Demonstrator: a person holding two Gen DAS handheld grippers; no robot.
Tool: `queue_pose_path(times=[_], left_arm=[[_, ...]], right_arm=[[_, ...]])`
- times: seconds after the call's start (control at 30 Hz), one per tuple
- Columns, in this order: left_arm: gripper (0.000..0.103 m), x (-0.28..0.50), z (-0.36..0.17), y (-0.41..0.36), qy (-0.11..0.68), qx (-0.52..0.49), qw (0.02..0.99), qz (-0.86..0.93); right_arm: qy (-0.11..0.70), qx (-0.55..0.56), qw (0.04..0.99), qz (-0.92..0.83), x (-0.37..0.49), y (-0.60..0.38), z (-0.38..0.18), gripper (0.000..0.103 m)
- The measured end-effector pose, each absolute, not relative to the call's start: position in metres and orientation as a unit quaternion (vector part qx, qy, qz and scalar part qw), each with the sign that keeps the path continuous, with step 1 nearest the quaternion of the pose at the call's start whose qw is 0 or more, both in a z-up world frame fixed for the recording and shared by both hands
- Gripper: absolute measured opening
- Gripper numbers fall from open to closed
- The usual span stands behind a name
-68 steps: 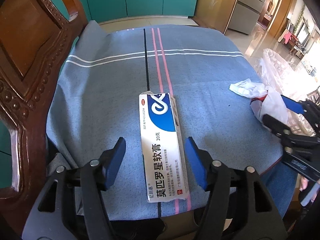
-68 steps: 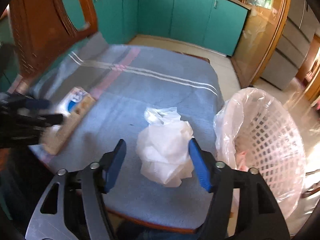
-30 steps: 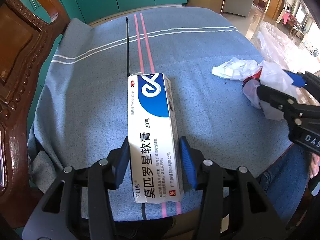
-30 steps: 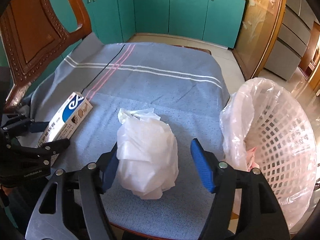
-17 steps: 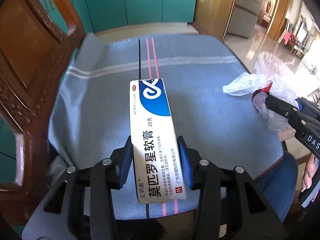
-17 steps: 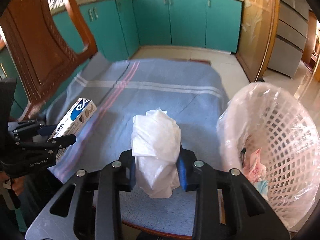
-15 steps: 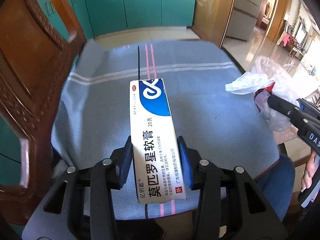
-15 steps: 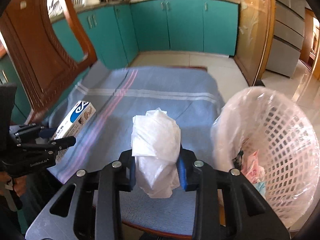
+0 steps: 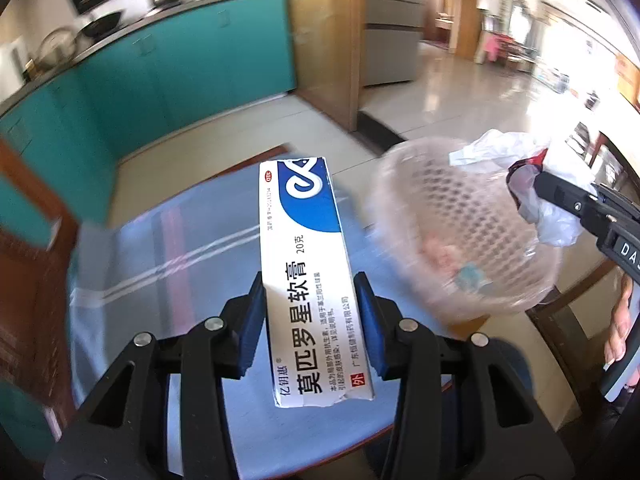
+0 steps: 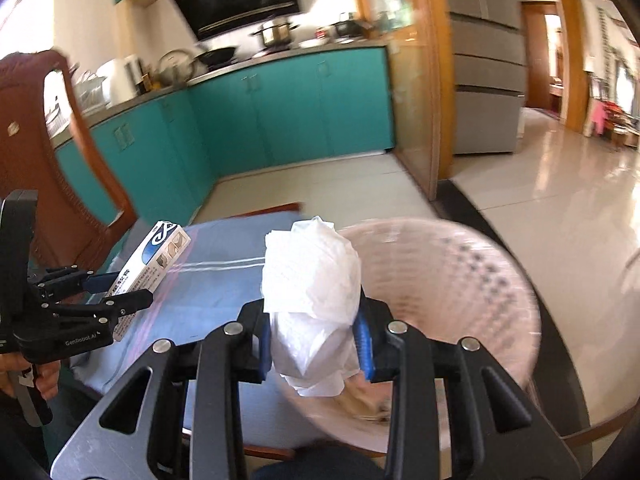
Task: Collect trash
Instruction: 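Carry the medicine box and white bag over the basket and open both tools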
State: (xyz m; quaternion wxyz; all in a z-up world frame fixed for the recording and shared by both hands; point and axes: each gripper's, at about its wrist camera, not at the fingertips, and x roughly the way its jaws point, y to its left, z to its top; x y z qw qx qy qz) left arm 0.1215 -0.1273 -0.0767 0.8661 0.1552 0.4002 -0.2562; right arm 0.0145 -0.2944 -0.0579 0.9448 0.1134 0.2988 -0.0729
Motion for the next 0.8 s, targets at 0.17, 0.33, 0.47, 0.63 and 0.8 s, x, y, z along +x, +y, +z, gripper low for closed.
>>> queue_pose_path(times=[0.17,0.33,0.47,0.63,0.8], left_arm=[[0.044,0.128,-0.08,-0.188,0.398,0.15,0.844,-0.326],[0.045,0.137,-0.099,-0.238,0.418,0.163,0.818,-0.36],[0.048,0.147,-0.12,-0.266,0.435,0.179,0.805,-0.362],[0.068,0.149,-0.124,-0.272,0.437,0.173,0.809,-0.354],[0.069,0.146,-0.102,-0.253,0.416,0.17,0.834,-0.32]], right_arm=[[0.29,0.127,0.942,-0.114,-0.007,-0.325,-0.056,0.033],[0.29,0.141,0.936,-0.141,-0.026,-0.344,-0.062,0.033],[0.292,0.15,0.932,-0.156,-0.037,-0.355,-0.067,0.033],[0.293,0.159,0.931,-0.152,-0.034,-0.357,-0.07,0.033],[0.297,0.16,0.932,-0.133,-0.013,-0.353,-0.074,0.033]])
